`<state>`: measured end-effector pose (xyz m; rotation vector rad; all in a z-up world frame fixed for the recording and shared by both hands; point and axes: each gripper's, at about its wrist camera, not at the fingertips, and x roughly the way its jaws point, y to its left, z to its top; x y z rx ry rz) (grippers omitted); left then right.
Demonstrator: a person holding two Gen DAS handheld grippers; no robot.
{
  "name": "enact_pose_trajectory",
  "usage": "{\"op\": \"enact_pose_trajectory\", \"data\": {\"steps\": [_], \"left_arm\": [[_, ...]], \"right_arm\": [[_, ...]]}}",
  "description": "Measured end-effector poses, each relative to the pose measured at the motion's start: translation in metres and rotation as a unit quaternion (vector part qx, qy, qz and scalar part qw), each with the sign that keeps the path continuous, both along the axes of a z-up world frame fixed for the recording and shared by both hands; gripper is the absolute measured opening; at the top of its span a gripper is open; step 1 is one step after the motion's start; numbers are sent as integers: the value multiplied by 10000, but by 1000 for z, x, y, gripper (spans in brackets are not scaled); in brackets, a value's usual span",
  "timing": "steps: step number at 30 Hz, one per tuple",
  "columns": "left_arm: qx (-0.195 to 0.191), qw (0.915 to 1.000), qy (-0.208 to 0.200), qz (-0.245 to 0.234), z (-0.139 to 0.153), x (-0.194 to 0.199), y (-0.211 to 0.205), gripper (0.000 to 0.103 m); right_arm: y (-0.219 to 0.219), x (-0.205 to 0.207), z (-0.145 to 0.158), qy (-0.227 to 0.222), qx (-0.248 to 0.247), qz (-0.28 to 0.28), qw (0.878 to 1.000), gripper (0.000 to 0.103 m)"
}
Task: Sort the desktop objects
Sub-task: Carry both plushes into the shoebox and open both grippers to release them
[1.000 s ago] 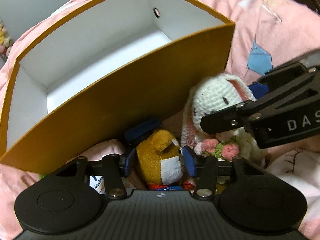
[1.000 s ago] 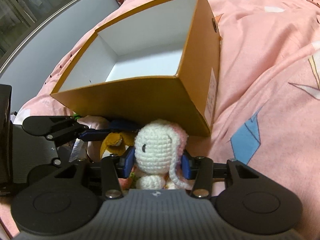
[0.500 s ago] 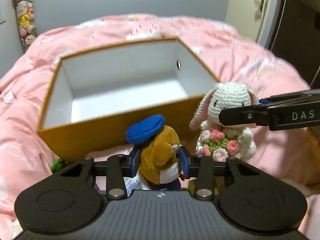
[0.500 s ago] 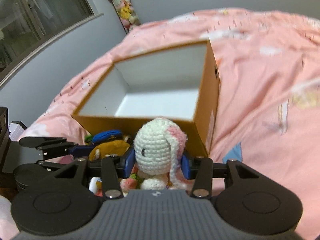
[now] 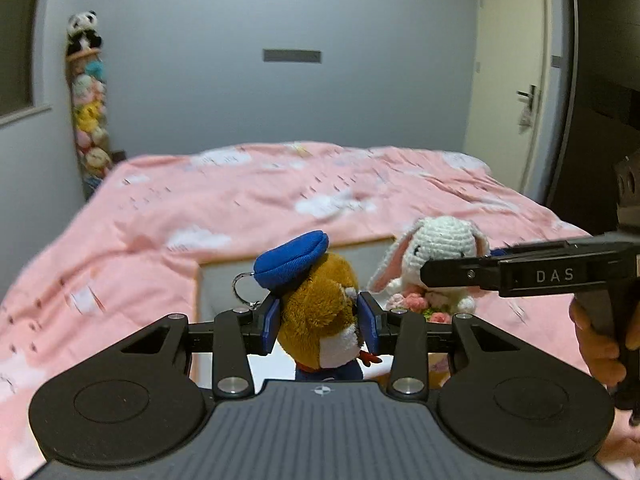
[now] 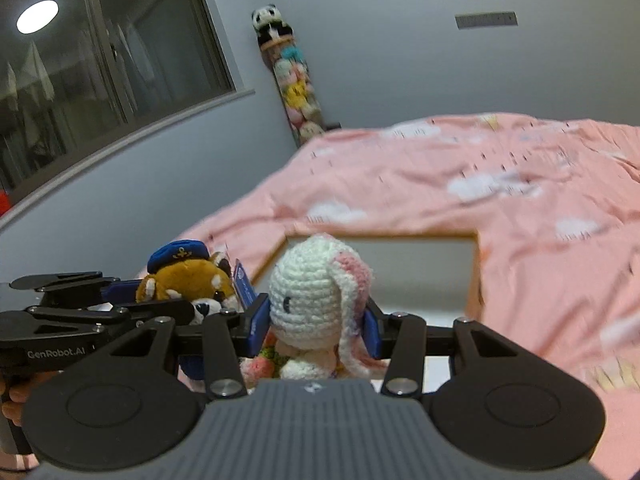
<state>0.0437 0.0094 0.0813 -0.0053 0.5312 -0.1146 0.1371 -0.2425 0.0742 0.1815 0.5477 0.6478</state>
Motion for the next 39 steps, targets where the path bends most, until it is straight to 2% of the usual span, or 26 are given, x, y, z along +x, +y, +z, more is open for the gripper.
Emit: {"op": "enact_pose_trajectory", "data": {"steps": [3, 8, 14, 18, 21, 23, 27, 30, 34, 39], "left_arm": [[-22, 9999, 63, 131, -1, 17, 9, 47], [92, 9992, 338, 202, -15, 38, 14, 47], [162, 9978, 634, 90, -19, 52, 27, 47], [149, 9968, 786, 26, -21, 57, 38, 47], [212, 9963, 836, 16, -25, 67, 42, 47], [244, 9954, 923, -46, -32, 78, 42, 47], [287, 9883, 1489, -173, -56, 100, 44, 47], [402, 9817, 1842, -260, -71, 110, 46, 47], [548, 9741, 2165, -368, -85, 120, 43, 48], [674, 9628, 2586, -390, -104, 133, 42, 48]], "right_arm": [[5, 21, -9, 97, 249, -238, 9994, 49], [11, 47, -28, 393, 264, -503, 9976, 49], [28, 69, -18, 253, -487, -316, 9980, 49], [57, 88, -16, 357, -1118, 311, 9926, 49], [83, 103, -27, 571, -1410, 739, 9856, 49], [95, 114, -42, 852, -1298, 880, 9839, 49], [100, 131, -78, 1710, -833, 922, 9774, 49], [100, 131, -98, 1956, -857, 946, 9723, 49], [98, 138, -119, 2346, -636, 1016, 9647, 49], [106, 148, -135, 2592, -493, 1079, 9585, 50]]}}
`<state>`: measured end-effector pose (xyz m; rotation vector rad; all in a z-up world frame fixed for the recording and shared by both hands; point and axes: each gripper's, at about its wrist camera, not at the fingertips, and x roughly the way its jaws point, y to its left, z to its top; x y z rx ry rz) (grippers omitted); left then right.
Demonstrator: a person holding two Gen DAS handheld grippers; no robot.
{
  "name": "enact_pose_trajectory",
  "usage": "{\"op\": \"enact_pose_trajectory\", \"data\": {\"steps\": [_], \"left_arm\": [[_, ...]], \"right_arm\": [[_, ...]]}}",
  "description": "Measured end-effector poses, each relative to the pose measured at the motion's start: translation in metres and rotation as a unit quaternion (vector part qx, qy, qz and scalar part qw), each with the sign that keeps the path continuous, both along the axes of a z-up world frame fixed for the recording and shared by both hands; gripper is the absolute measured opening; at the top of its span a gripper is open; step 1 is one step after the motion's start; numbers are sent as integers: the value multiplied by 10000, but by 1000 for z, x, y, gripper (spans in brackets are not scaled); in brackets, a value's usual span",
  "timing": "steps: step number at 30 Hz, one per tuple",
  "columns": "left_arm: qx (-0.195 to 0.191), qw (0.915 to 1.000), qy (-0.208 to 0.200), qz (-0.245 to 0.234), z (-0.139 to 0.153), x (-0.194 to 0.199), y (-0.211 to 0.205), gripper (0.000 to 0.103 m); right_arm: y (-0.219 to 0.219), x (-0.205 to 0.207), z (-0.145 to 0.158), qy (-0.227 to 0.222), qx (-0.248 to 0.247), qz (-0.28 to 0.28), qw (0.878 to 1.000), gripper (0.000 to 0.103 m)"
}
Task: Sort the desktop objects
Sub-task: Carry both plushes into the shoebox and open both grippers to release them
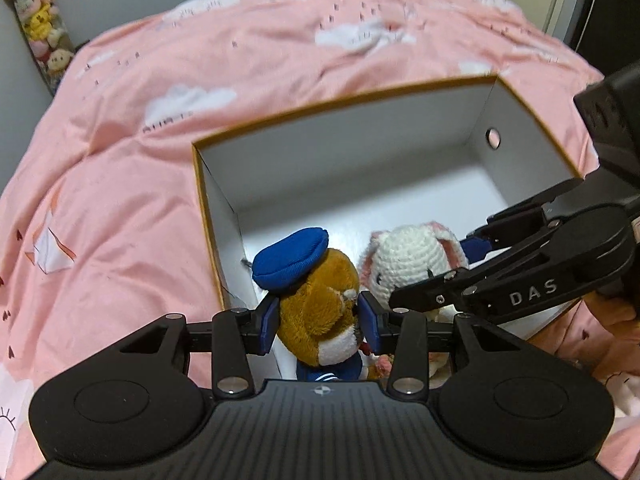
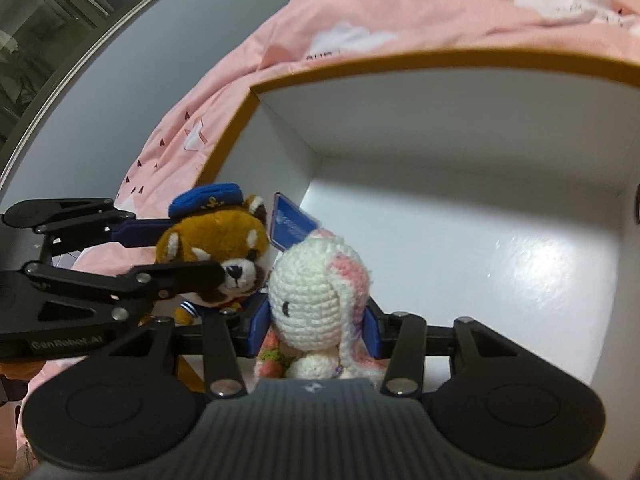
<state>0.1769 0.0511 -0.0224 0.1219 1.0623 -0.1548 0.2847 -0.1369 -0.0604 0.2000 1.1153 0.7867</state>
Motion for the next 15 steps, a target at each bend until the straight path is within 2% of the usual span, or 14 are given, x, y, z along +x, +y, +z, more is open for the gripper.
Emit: {"op": "enact_pose_trajectory", "data": {"steps": [7, 9, 11, 15], "left_arm": [[13, 9996, 269, 127, -17, 7, 2, 52], [13, 9996, 234, 176, -18, 6, 3, 53], [-38, 9996, 177, 228, -17, 5, 4, 54], [-103, 9997, -6, 220, -14, -3, 5, 56]], "right_arm": [[3, 12, -10, 338, 103, -184, 9992, 53], [4, 12, -8, 297, -24, -207, 9993, 56], [4, 11, -5, 234, -134, -254, 9993, 63], [0, 4, 7, 13, -262, -260, 9993, 68]]}}
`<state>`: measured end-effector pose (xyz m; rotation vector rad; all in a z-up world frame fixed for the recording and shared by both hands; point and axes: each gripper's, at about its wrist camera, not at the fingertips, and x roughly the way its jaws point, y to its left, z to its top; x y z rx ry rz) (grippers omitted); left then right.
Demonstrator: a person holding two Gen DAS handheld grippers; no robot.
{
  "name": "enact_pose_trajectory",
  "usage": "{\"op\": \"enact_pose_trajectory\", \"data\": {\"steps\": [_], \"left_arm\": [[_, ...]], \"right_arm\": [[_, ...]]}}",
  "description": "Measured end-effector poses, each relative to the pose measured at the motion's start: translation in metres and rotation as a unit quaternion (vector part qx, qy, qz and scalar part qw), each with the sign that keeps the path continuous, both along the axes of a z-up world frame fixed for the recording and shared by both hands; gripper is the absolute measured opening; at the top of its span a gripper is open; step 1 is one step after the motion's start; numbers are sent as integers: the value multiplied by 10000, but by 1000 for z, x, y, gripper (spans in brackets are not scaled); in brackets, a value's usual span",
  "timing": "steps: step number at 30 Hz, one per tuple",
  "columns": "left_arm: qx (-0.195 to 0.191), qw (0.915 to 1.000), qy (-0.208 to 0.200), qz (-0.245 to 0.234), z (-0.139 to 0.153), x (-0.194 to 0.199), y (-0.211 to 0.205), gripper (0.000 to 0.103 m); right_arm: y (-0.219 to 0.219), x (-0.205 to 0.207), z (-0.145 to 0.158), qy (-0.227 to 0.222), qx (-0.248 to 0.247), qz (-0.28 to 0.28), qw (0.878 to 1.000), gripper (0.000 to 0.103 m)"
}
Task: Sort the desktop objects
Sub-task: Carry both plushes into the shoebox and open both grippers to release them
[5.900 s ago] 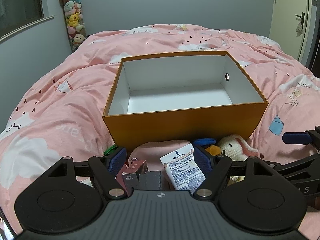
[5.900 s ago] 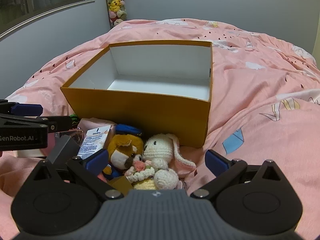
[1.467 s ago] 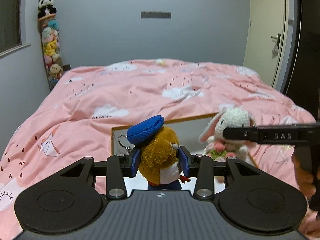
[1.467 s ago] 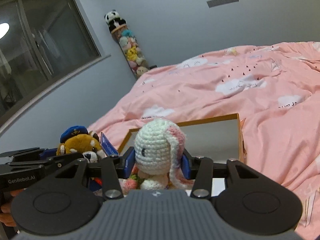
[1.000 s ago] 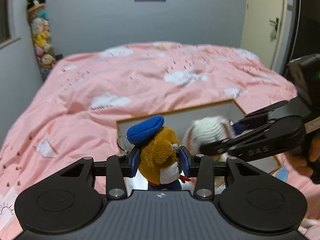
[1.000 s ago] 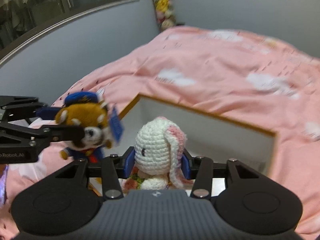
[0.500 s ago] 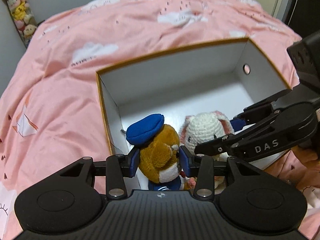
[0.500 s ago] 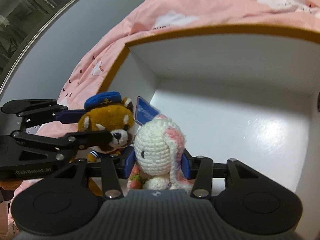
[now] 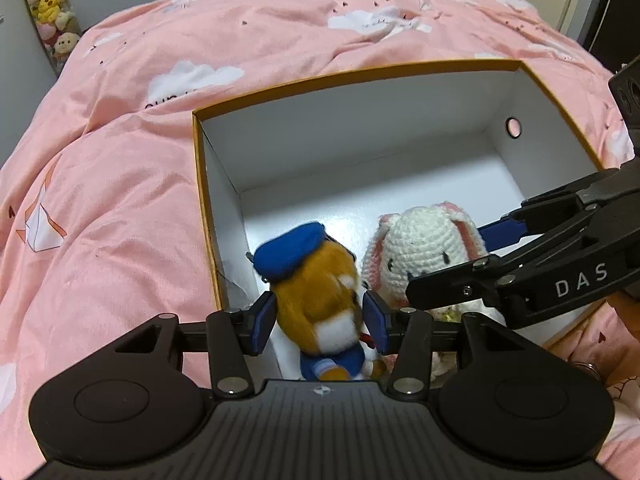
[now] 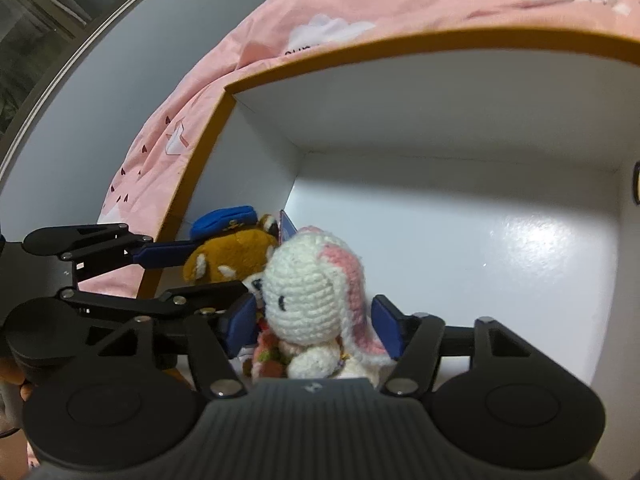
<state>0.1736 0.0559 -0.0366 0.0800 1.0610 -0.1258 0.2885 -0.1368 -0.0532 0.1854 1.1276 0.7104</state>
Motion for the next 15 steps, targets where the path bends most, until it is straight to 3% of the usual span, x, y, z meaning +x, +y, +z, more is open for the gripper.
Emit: {"op": "enact_pose_trajectory", "data": {"steps": [9, 10, 15], "left_arm": [[-157, 9940, -1031, 316, 32, -44, 13, 58], [-158, 9903, -1122, 799, 34, -49, 16, 58], [-440, 9851, -1065, 1276, 33, -64, 40, 58]], "right_arm": [[3, -17, 14, -185, -415, 7, 9990, 72], [3, -17, 14, -186, -486, -18, 9986, 73], [7, -15, 7, -50, -680, -190, 9975, 72]]}}
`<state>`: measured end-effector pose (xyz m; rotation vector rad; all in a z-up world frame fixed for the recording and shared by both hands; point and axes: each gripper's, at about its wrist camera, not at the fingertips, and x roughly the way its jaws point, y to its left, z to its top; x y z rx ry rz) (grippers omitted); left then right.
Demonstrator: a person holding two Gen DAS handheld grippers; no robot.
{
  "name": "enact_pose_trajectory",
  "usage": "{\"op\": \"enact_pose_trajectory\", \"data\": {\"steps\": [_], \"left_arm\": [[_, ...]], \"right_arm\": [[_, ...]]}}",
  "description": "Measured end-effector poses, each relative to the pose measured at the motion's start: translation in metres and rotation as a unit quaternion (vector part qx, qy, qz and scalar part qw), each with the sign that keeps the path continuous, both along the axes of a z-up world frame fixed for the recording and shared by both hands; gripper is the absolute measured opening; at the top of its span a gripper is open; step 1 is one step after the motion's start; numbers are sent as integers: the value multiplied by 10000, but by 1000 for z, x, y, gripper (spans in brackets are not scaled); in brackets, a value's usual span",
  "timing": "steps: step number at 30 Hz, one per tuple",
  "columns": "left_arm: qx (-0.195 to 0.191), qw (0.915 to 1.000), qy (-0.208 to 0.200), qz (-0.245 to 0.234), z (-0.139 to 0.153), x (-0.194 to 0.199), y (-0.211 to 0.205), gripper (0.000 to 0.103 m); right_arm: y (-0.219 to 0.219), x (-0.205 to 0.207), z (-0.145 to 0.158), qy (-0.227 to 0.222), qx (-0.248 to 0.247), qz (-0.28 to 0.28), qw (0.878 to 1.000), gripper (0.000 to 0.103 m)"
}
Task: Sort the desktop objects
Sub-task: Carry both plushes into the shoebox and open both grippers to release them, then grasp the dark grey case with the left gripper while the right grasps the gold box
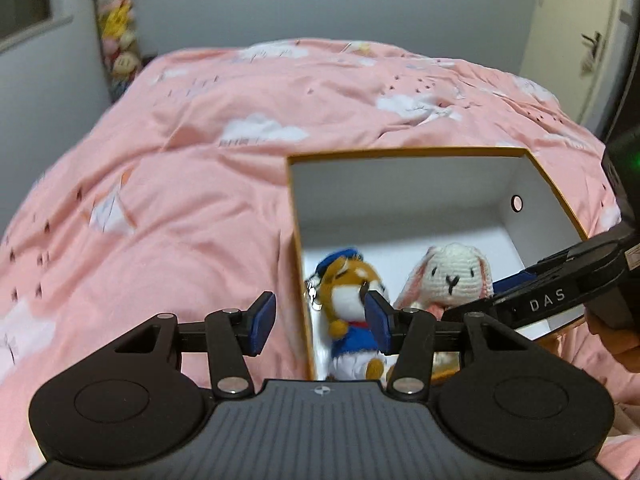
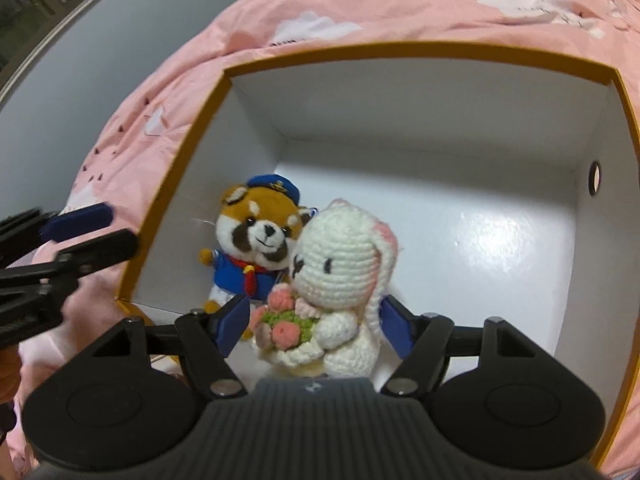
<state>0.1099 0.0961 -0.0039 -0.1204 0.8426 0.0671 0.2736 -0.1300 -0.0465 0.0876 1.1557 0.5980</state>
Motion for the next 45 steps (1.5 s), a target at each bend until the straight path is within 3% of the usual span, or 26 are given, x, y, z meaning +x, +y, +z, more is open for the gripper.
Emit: {"op": "enact_pose_trajectory", "data": {"steps": [3, 9, 11, 14, 20, 23, 26, 34, 38, 45], "left_arm": [[-245, 9995, 164, 147, -9, 0, 9, 42], [-543, 9983, 198, 84, -16, -2, 10, 33], [-569, 9981, 211, 101, -17, -3, 11, 32], [-551, 9982, 199, 106, -17, -4, 9, 32], [-478, 9984, 160, 251, -14, -9, 4, 32], [-360, 9987, 16, 369, -4, -15, 1, 32], [-231, 9983, -129, 518, 5, -22, -4, 32], [-61, 9974, -507, 501, 31, -49, -28, 33], [12, 9982, -448, 407, 31, -66, -45, 32], [108, 9999, -17, 120, 14, -98, -76, 32]], "right_arm": [[5, 6, -7, 83, -23, -111, 9999, 56], [20, 19, -15, 371, 303, -234, 9986, 49], [25, 21, -15, 529, 464, -224, 9973, 39], [31, 20, -13, 373, 278, -128, 9988, 40], [24, 22, -16, 403, 362, -313, 9980, 43], [20, 14, -6, 193, 290, -307, 9989, 46], [16, 6, 6, -140, 263, -215, 9993, 58], [-18, -44, 58, -1576, 456, 61, 9864, 72], [-40, -82, 66, -2065, 667, 69, 9761, 71], [-51, -129, 55, -1876, 890, 209, 9780, 52]]}}
